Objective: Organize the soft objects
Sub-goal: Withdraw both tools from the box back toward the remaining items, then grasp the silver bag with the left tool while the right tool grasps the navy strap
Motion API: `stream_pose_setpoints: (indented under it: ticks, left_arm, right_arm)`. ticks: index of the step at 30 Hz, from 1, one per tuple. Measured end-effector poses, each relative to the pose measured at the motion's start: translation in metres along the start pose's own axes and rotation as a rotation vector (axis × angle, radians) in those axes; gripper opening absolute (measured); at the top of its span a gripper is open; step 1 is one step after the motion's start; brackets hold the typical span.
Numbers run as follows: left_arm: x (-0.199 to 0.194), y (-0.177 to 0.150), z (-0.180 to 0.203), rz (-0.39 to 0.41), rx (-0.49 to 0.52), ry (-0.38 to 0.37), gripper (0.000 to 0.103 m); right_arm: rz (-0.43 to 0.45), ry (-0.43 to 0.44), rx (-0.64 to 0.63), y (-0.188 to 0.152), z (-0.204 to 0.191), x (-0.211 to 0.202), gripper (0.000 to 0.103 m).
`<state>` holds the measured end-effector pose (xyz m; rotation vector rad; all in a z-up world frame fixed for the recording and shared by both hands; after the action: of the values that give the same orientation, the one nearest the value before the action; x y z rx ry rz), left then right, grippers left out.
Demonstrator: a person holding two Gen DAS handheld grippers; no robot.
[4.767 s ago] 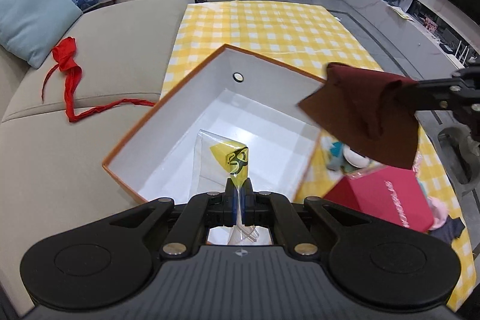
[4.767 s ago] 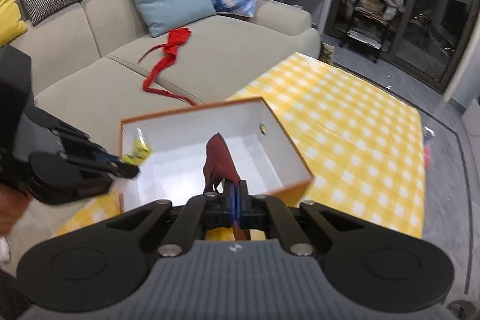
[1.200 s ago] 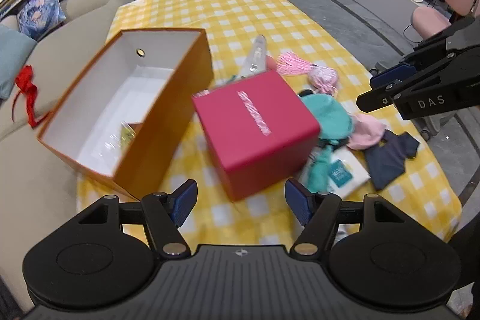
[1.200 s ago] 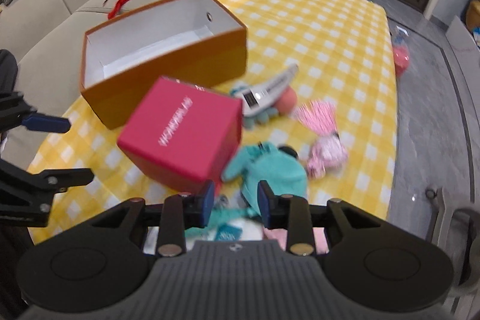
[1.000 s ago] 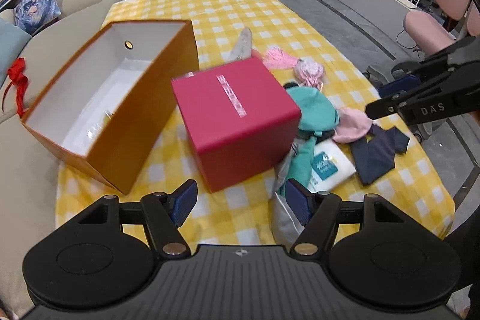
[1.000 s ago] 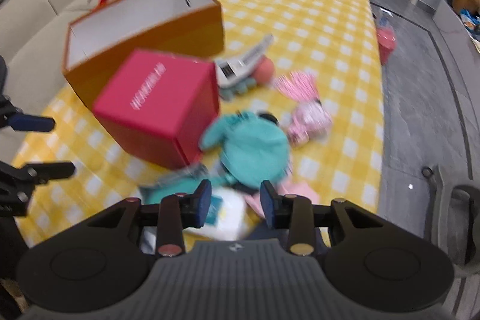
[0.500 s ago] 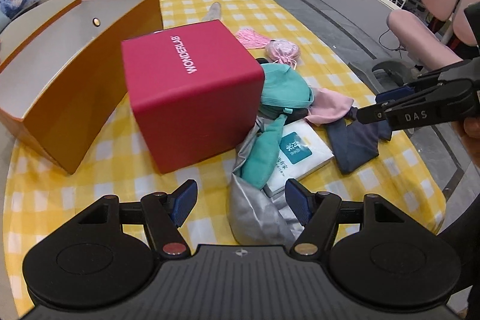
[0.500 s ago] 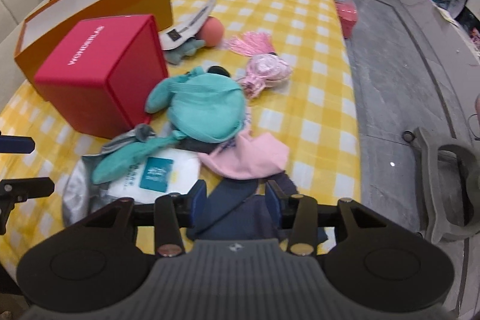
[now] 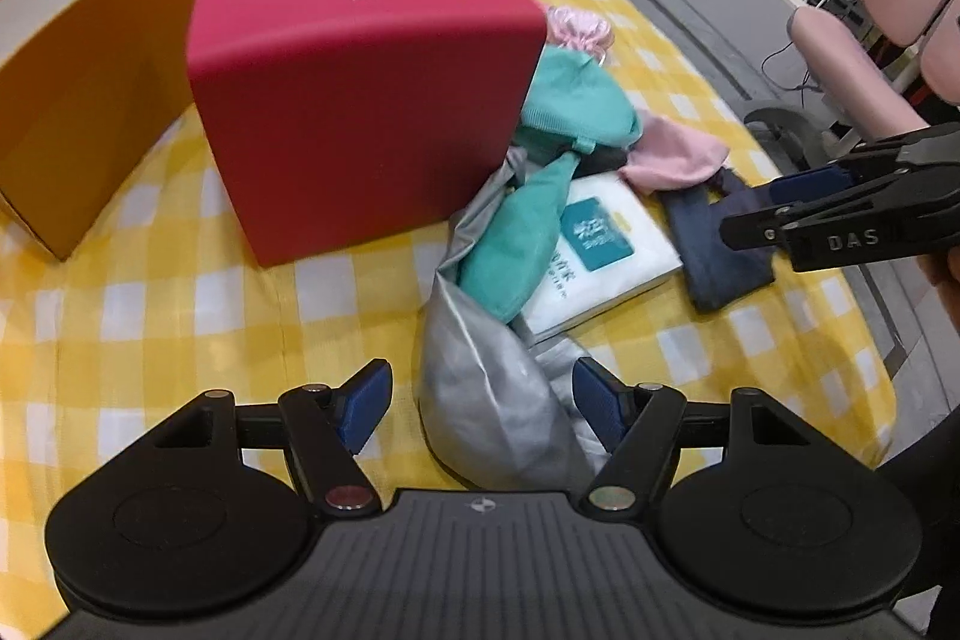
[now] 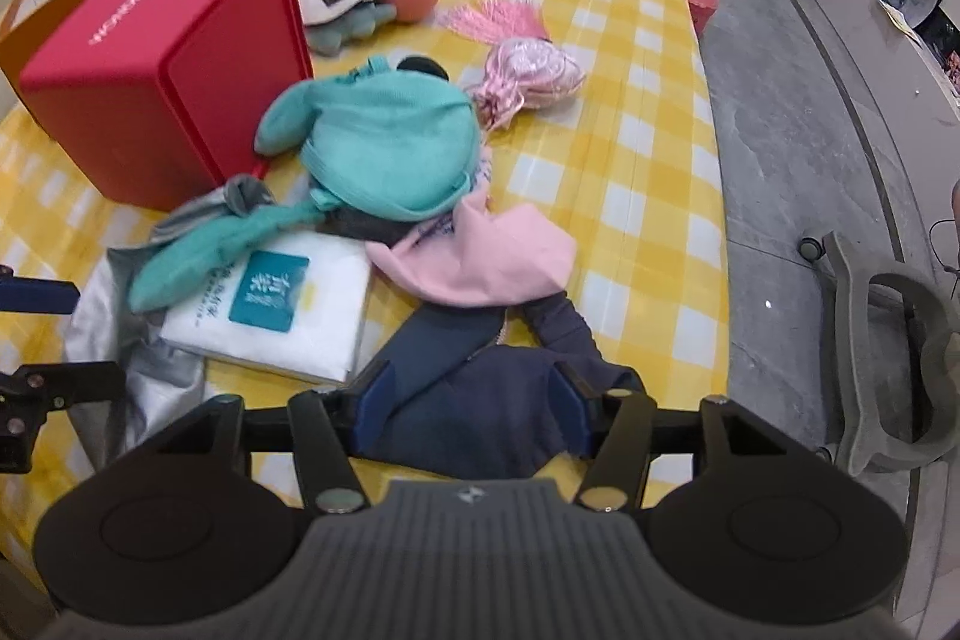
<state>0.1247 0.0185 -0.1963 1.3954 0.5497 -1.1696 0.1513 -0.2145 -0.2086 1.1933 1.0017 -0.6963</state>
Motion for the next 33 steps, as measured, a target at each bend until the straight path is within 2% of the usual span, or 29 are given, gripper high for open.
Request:
stream_pose_setpoints:
  ticks: [3,4,7,10,11,12,18,20,23,25,30,33]
  left_arm:
    - [0.009,-0.002,0.0,-0.024,-0.017,-0.017,0.074]
    - [0.011,-0.003,0.0,-0.031,-0.022,-0.015,0.074]
    - [0.011,-0.002,-0.001,-0.03,-0.018,-0.009,0.073]
    - [0.009,-0.003,-0.004,-0.035,-0.031,-0.012,0.057]
    - [0.008,-0.004,-0.006,-0.044,-0.045,-0.022,0.043]
    - [0.009,-0.004,-0.007,-0.053,-0.06,-0.03,0.035]
    - [0.005,-0.005,-0.017,-0.058,-0.116,-0.037,0.014]
    - [0.003,-0.005,-0.017,-0.056,-0.112,-0.034,0.011]
    - [0.0,-0.004,-0.015,-0.053,-0.115,-0.04,0.01]
    - [-0.001,-0.003,-0.015,-0.051,-0.121,-0.05,0.01]
    - [-0.002,-0.003,-0.012,-0.05,-0.116,-0.051,0.01]
    - [-0.003,-0.002,-0.013,-0.046,-0.117,-0.045,0.01]
  right_arm:
    - [-0.016,0.001,0.004,-0.004,0.002,0.005,0.063]
    - [-0.023,0.003,0.006,-0.005,0.003,0.007,0.067]
    - [-0.057,0.018,0.015,-0.011,0.003,0.014,0.067]
    - [-0.083,0.02,0.003,-0.016,-0.001,0.023,0.067]
    - [-0.09,0.02,0.0,-0.016,-0.002,0.026,0.067]
    - [-0.097,0.024,0.001,-0.017,-0.003,0.028,0.067]
    - [-0.097,0.035,0.016,-0.014,-0.01,0.034,0.07]
    - [-0.097,0.039,0.011,-0.014,-0.011,0.034,0.066]
    - [-0.096,0.064,0.003,-0.014,-0.012,0.032,0.053]
    - [-0.092,0.069,-0.012,-0.014,-0.013,0.03,0.037]
    - [-0.103,0.099,-0.026,-0.018,-0.016,0.027,0.008]
    - [-0.101,0.107,-0.035,-0.021,-0.017,0.022,0.004]
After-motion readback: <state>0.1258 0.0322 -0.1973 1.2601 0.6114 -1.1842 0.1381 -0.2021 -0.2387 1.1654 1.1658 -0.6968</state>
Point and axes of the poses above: each gripper's, at about its wrist camera, not at the fingertips, and x roughly the way its jaws point, z to its right, y to its top, the point moved 10 cm from there along x, roughly the way its jaws point
